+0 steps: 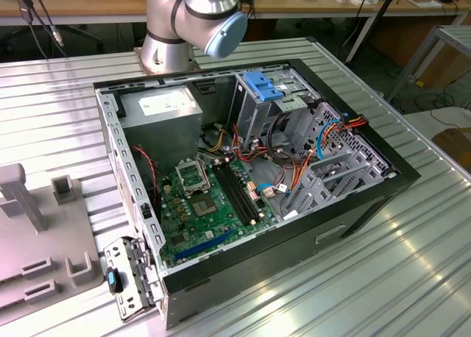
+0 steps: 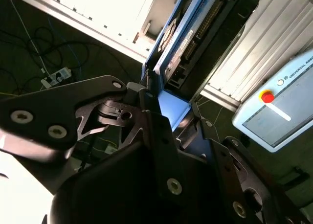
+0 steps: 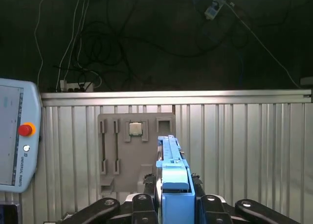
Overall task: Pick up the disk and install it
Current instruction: 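Pick up the disk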
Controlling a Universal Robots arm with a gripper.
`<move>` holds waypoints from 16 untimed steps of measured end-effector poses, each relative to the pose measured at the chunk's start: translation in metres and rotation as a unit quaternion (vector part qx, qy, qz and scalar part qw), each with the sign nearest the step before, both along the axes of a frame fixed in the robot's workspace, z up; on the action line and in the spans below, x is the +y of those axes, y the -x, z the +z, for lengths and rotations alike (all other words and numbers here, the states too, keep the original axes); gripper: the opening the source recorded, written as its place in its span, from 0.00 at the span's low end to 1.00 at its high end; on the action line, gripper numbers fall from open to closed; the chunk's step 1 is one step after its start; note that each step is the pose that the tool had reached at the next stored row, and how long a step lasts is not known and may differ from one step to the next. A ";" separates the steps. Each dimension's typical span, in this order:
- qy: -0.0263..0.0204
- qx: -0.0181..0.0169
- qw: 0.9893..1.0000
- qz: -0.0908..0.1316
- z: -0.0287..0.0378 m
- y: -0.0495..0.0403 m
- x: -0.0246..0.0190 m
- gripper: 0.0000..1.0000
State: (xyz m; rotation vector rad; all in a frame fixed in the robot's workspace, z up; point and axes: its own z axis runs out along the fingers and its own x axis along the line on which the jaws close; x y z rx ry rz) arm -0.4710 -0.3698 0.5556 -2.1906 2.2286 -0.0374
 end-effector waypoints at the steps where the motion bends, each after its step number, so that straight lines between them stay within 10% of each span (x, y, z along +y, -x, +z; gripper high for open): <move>1: 0.000 0.000 1.000 0.000 0.0001 -0.0003 0.0000 0.37; 16: 0.000 0.000 1.000 0.000 0.0000 -0.0814 0.0000 0.37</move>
